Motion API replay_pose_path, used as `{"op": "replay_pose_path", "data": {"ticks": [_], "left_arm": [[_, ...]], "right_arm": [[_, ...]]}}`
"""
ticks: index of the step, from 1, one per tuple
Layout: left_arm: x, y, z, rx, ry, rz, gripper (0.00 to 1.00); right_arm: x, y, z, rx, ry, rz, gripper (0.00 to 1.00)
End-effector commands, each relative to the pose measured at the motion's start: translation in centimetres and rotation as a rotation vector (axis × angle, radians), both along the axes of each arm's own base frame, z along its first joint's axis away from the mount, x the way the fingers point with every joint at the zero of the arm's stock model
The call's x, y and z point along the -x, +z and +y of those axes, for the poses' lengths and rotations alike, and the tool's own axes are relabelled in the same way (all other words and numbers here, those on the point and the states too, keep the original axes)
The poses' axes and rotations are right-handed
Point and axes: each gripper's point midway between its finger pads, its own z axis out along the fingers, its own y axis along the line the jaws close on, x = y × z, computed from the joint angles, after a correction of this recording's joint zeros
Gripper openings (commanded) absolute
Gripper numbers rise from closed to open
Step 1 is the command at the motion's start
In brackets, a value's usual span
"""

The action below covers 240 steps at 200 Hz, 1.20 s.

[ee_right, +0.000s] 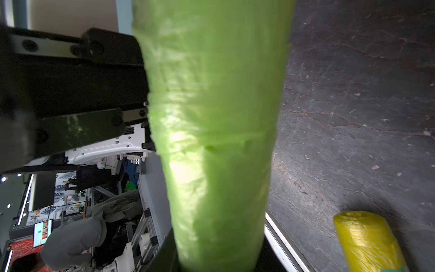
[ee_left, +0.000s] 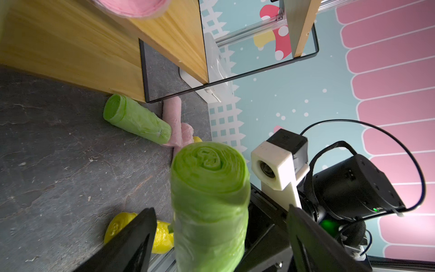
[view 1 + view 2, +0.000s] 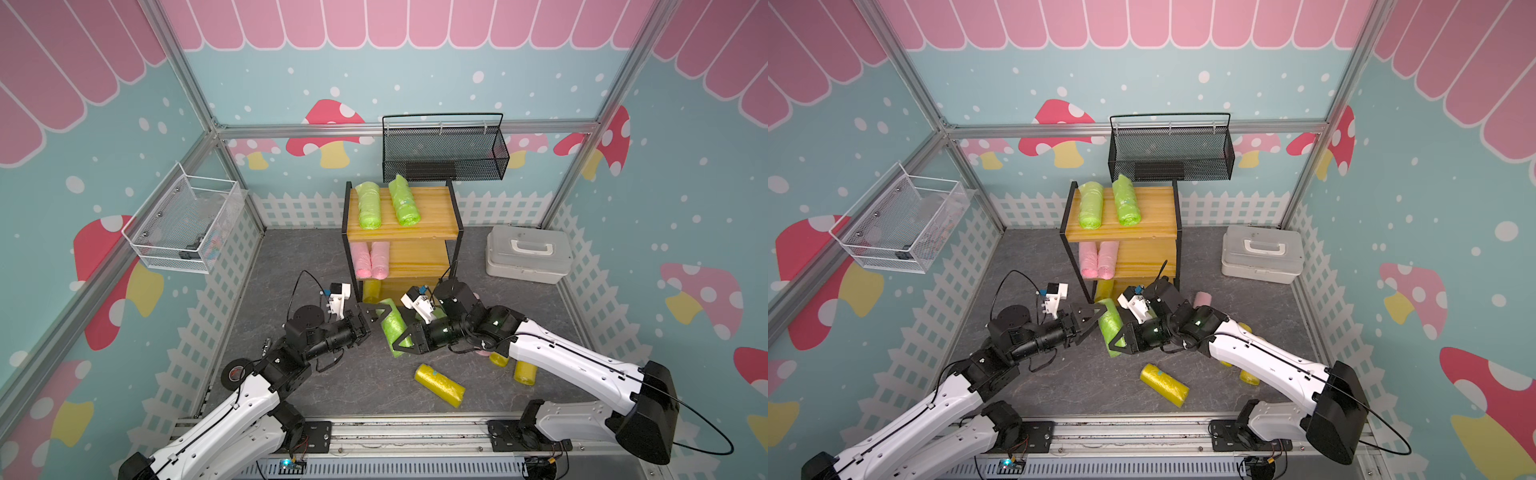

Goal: Sort the rolls of trash bags by color and place them on the shelf
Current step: Pick up the roll of trash bags from the center of the board.

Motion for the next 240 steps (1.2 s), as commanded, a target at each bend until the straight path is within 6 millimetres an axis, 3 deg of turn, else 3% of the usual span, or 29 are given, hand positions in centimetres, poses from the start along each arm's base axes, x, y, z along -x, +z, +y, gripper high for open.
{"op": "replay_pose_path", "data": {"ticks": [1,17,32,73,94,105,121,182,235,240], "left_arm": [[0.3,1.3,-0.6,0.024,-0.033,-0.045,0.85],[0.2,1.3,-0.7,0.029,-0.034,-0.039,0.8],[0.2,1.2,-0.8,0.03,-0.036,-0.03,0.69],[0.1,0.9,-1.5,0.031,-0.062,0.003,0.28],[0.1,0.8,-1.7,0.025,-0.063,0.011,0.0],[0.0,0.8,-1.6,0.02,-0.049,0.016,0.0],[-0.2,0.6,-1.2,0.018,-0.018,0.034,0.0],[-1.3,-0.7,-0.2,0.118,0.106,0.167,0.0],[-1.6,-0.4,0.4,0.195,0.171,0.206,0.0],[-1.7,-0.4,0.4,0.201,0.176,0.21,0.0]], "right_arm": [[0.4,4.7,1.4,-0.145,0.043,-0.045,0.0],[0.5,4.7,1.4,-0.147,0.045,-0.042,0.0],[0.5,4.7,1.6,-0.15,0.046,-0.037,0.0],[0.2,4.9,1.9,-0.153,0.039,-0.032,0.0],[-0.2,4.6,1.6,-0.123,0.015,-0.039,0.3],[-0.4,4.3,1.2,-0.096,-0.004,-0.05,0.58],[-0.5,4.2,0.5,-0.069,-0.028,-0.072,0.7],[-0.7,4.7,-2.3,-0.021,-0.129,-0.147,0.82],[-0.5,3.9,-1.6,0.001,-0.155,-0.154,0.86],[-0.5,3.7,-1.6,0.006,-0.158,-0.152,0.94]]}}
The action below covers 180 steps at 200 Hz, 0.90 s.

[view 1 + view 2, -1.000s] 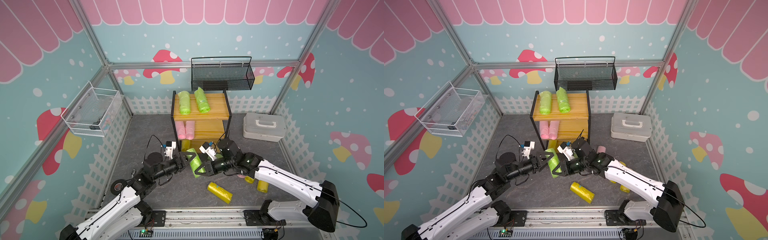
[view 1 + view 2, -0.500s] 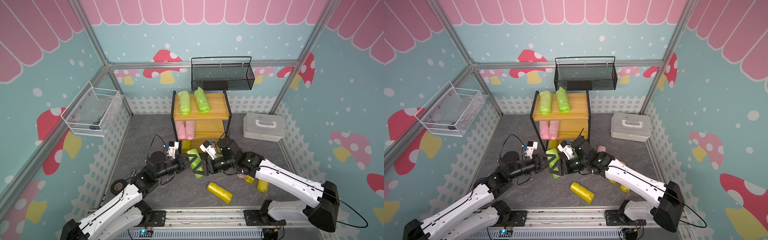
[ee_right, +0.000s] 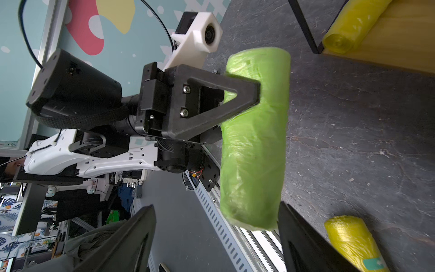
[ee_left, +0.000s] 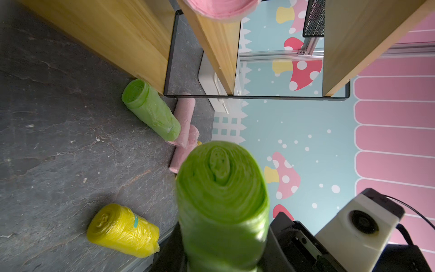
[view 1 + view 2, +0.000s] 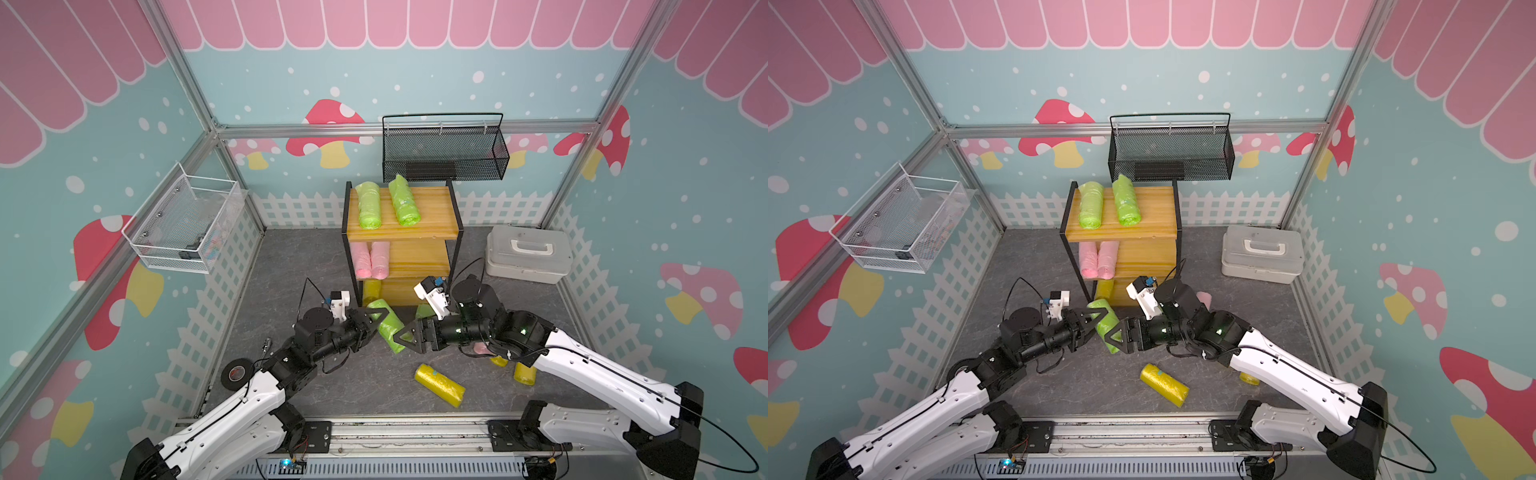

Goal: Sort the rolls of trash bags by color and place them on the shelf
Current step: Pick up the roll of trash bags from the center of the board.

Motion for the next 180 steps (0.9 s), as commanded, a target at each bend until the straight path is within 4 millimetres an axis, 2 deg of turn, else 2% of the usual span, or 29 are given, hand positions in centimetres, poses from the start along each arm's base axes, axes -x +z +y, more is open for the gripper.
{"op": "replay_pose_path", "data": {"ticks": [1,44,74,105,130,163,171,180], "left_arm": [[-0.4,2.2,0.3,0.097,0.05,-0.031,0.0],[-0.2,2.2,0.5,0.146,0.072,-0.013,0.0],[-0.2,2.1,0.4,0.161,0.074,-0.007,0.0],[-0.2,2.2,0.3,0.168,0.073,-0.007,0.0],[-0.1,2.1,0.3,0.171,0.073,-0.005,0.0],[0.0,1.9,0.2,0.171,0.07,-0.004,0.0],[0.0,1.6,0.2,0.158,0.069,0.004,0.2],[0.1,1.4,0.4,0.129,0.07,0.008,0.54]], "right_arm": [[-0.3,-1.0,0.2,0.034,-0.031,0.003,0.94],[-1.0,-2.4,0.6,0.083,-0.072,0.016,0.96],[-1.5,-3.1,1.0,0.095,-0.088,0.025,0.89],[-1.9,-3.5,1.7,0.078,-0.098,0.039,0.73],[-2.3,-3.6,1.9,0.066,-0.114,0.037,0.56],[-2.3,-3.4,2.1,0.047,-0.112,0.035,0.19],[-2.3,-3.3,2.1,0.044,-0.112,0.033,0.11],[-2.3,-3.0,1.8,0.045,-0.115,0.023,0.02]]}}
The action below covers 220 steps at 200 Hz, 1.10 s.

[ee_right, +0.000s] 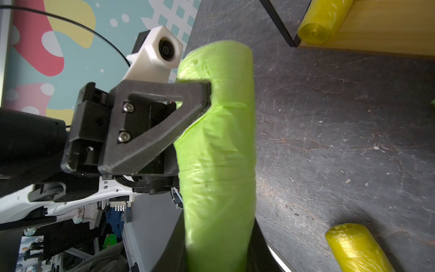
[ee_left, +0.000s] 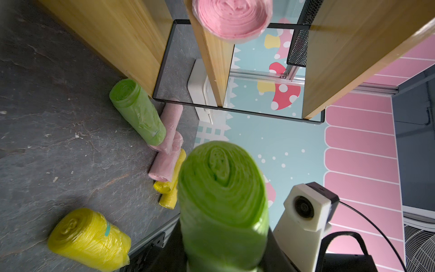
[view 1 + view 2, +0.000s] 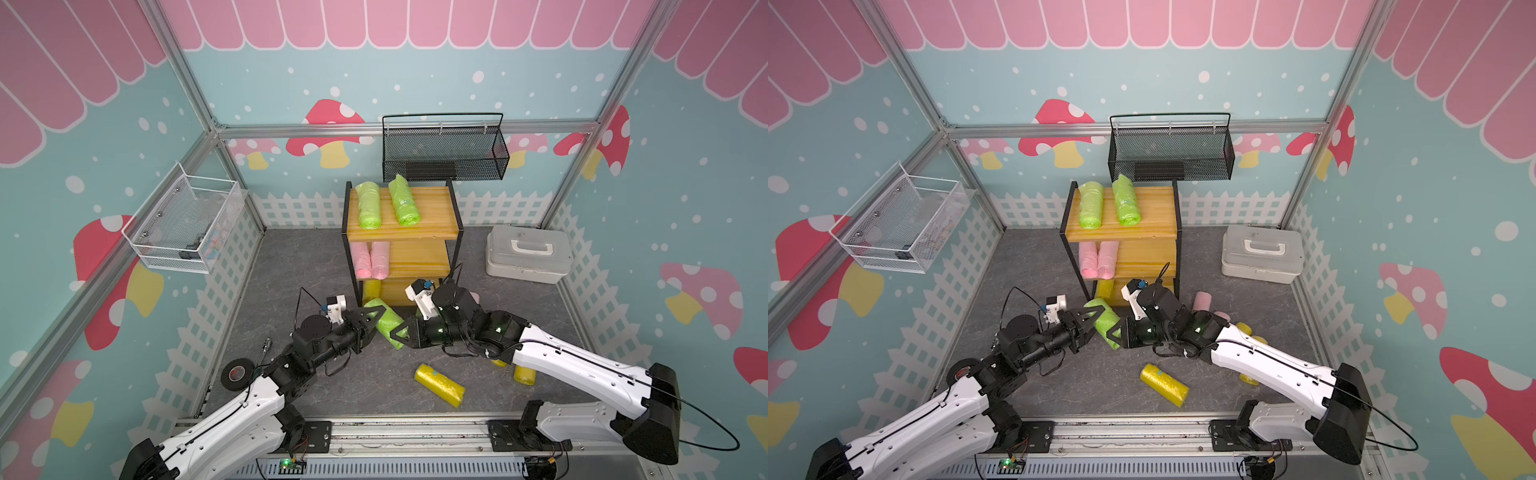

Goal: Sort the rolls of trash bags by color and place them on the shelf
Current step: Pick up the roll of trash bags from the center of the board, then place the roll of trash bags on the shelf.

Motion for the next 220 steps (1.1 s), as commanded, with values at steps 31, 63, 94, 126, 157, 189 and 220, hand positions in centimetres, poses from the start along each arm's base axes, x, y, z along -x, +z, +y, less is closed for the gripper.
{"op": "replay_pose_path", "data": {"ticks": [31,63,94,126,157,189,220], "left_arm": [[1.0,1.5,3.0,-0.28,0.037,-0.064,0.99],[1.8,3.8,9.1,-0.565,0.188,-0.119,0.99],[2.3,4.8,10.9,-0.609,0.233,-0.153,0.99],[2.5,2.5,9.7,-0.62,0.161,-0.092,0.97],[2.5,0.8,9.0,-0.634,0.122,-0.048,0.96],[2.6,0.2,8.5,-0.641,0.09,-0.032,0.95],[2.8,-0.5,8.0,-0.649,0.053,-0.021,0.94]], "right_arm": [[-0.3,3.1,-2.0,0.018,-0.025,-0.12,0.0],[-1.0,8.5,-3.6,0.026,-0.029,-0.253,0.0],[-3.9,14.9,-4.8,-0.027,-0.075,-0.362,0.0],[-7.3,21.3,-5.5,-0.102,-0.126,-0.454,0.0],[-11.2,25.4,-6.1,-0.136,-0.193,-0.512,0.0],[-16.1,26.2,-7.0,-0.115,-0.269,-0.515,0.0],[-19.9,25.5,-8.2,-0.084,-0.34,-0.5,0.0]]}}
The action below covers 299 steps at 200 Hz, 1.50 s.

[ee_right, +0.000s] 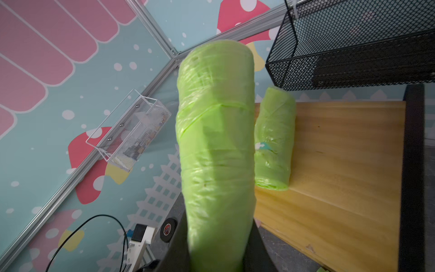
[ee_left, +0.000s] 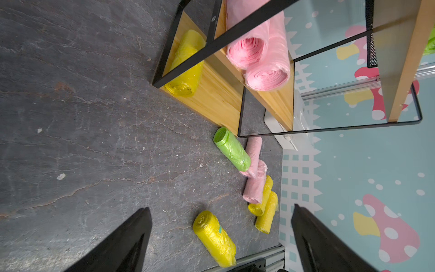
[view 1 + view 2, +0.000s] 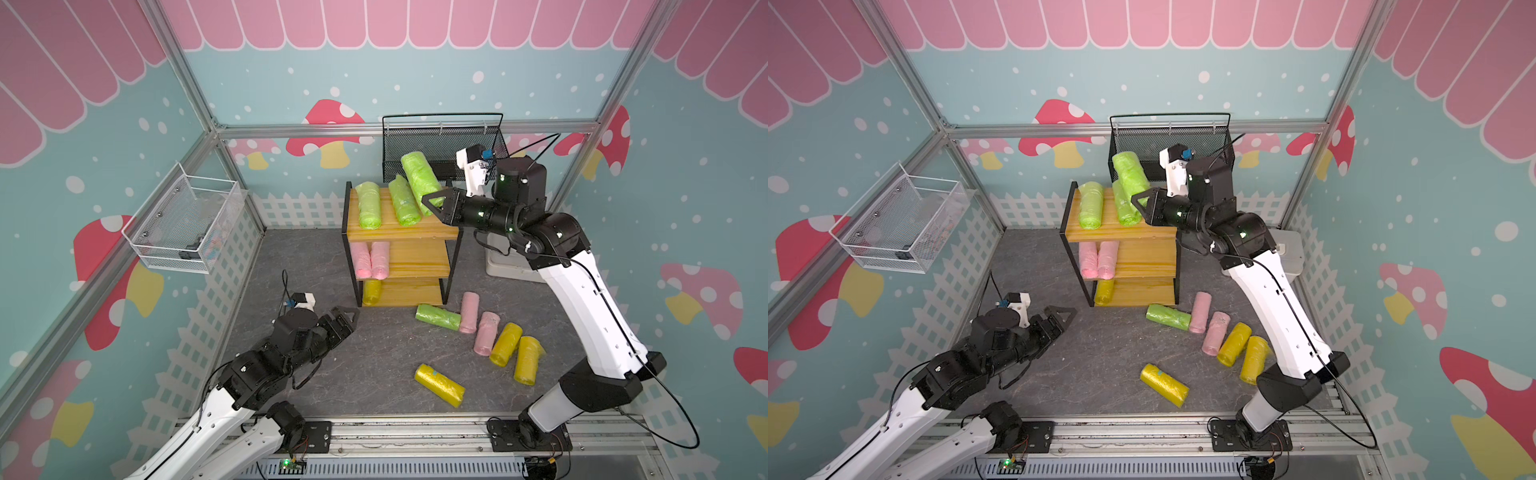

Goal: Sort the rolls of trash bags by color and place them on the shelf
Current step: Place the roll of trash bags on the shelf.

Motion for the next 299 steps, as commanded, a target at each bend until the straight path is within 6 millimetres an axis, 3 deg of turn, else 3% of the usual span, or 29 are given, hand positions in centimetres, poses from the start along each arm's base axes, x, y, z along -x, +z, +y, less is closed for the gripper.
{"op": "replay_pose_path", "data": {"ticks": [1,34,58,100,147,170,191,212,269,299], "left_arm": [[0.4,-0.9,-0.3,-0.024,-0.041,0.021,0.94],[0.5,-1.7,-0.5,-0.037,-0.055,0.04,0.94],[0.5,-2.3,-0.7,-0.046,-0.067,0.06,0.94],[0.4,-3.0,-1.0,-0.058,-0.074,0.085,0.95],[0.2,-3.3,-1.4,-0.059,-0.085,0.1,0.95],[0.2,-3.4,-1.4,-0.057,-0.083,0.103,0.95],[0.2,-3.4,-1.5,-0.056,-0.086,0.104,0.95],[0.3,-3.4,-1.6,-0.055,-0.092,0.106,0.97],[0.3,-3.6,-1.6,-0.056,-0.095,0.113,0.97],[0.4,-3.8,-1.7,-0.058,-0.1,0.117,0.97]], "right_arm": [[-1.5,0.4,-0.9,0.007,-0.027,-0.014,0.0],[-4.6,-1.9,-2.2,0.037,-0.076,0.045,0.0],[-5.6,-3.4,-2.3,0.072,-0.075,0.078,0.0],[-5.8,-5.6,-1.2,0.08,-0.028,0.157,0.0],[-5.1,-6.3,0.1,0.067,0.03,0.192,0.03],[-4.1,-6.0,1.2,0.063,0.084,0.184,0.17],[-3.0,-5.8,1.7,0.075,0.117,0.175,0.51],[-2.4,-5.9,1.3,0.095,0.115,0.169,0.65],[-1.4,-5.7,-2.0,0.252,0.028,0.103,0.72],[0.2,-4.7,-3.6,0.338,0.035,0.03,0.72]]}}
